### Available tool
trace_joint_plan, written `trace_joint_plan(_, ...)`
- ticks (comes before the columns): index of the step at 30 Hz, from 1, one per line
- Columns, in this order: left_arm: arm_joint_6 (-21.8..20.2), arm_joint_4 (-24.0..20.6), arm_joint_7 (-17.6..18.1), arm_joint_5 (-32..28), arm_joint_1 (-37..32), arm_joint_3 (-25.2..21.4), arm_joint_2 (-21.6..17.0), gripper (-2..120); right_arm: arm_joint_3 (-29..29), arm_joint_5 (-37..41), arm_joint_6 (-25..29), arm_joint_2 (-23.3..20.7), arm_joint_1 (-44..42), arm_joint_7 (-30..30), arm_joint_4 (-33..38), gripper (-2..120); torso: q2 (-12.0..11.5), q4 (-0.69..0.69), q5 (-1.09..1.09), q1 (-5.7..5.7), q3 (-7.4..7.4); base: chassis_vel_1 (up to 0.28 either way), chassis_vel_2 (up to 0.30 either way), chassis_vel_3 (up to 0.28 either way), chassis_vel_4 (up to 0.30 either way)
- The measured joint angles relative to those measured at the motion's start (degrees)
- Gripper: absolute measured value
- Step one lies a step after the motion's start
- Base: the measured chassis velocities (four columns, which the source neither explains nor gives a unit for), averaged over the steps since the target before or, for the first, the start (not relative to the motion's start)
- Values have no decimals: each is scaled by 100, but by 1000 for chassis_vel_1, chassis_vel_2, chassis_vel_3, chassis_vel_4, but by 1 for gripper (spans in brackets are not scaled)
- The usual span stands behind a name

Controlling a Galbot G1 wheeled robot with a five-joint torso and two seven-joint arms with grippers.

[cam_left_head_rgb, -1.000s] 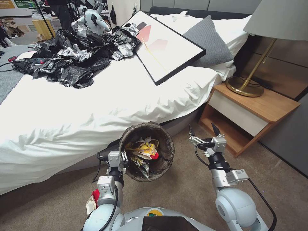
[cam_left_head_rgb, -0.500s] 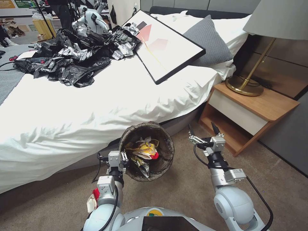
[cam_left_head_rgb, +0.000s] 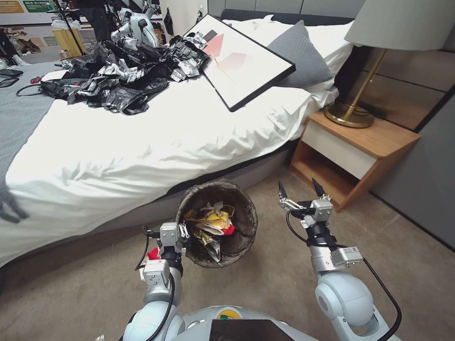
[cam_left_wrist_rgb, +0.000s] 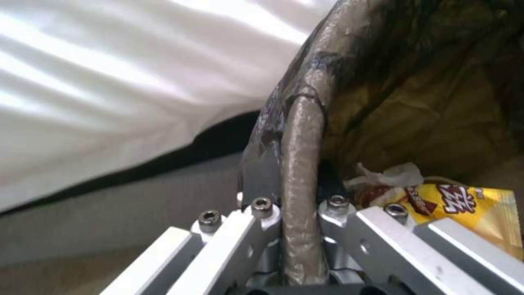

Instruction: Pick up the trash bin, then pick up the garbage from the floor and place it into the trash bin.

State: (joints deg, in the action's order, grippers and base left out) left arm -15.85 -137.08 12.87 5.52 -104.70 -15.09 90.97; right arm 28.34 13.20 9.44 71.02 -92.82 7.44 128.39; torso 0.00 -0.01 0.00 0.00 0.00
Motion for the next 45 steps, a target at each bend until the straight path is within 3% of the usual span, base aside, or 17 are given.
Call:
trace_joint_plan(9, 0, 0, -1, 0, 0, 1, 0, 0, 1, -38, 76, 2, 78, 2, -32, 100, 0, 0, -2, -1, 0, 127, -116, -135, 128)
trace_joint_plan(21, 0, 0, -1, 0, 0, 1, 0, 0, 9, -148, 104, -20, 150, -23, -77, 100, 0, -1, 0, 0, 0, 13, 57, 73, 19)
trace_joint_plan(45, 0, 0, 0, 0, 0, 0, 0, 0, 51, -204, 103, -110, 210, -107, -104, 100, 0, 1, 0, 0, 0, 112, 108, 108, 112)
